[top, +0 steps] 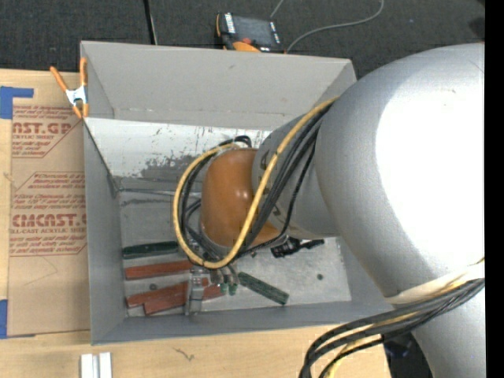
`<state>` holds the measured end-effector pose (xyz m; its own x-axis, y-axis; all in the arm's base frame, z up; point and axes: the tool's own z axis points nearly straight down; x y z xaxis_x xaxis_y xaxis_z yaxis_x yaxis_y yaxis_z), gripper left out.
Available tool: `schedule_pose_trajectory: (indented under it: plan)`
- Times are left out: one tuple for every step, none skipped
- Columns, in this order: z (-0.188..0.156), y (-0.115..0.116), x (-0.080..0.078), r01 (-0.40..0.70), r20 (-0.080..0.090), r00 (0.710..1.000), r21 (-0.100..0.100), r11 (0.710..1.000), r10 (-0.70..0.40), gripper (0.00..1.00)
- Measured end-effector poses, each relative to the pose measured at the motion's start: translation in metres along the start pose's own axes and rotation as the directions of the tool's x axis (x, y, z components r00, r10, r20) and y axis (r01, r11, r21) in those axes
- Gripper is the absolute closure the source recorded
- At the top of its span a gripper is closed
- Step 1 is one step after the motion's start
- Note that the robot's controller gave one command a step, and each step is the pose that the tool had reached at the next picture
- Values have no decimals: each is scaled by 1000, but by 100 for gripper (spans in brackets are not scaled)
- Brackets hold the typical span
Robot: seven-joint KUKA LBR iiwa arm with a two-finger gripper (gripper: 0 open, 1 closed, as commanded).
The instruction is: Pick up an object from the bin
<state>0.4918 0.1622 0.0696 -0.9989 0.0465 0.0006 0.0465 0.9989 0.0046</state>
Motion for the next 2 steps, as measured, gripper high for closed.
schedule_pose_trajectory:
  plan:
    - [0, -5, -1, -7, 0, 1000, 5, 1000, 7, 100]
    - [-176, -19, -59, -21, 11, 1000, 2, 1000, 21, 100]
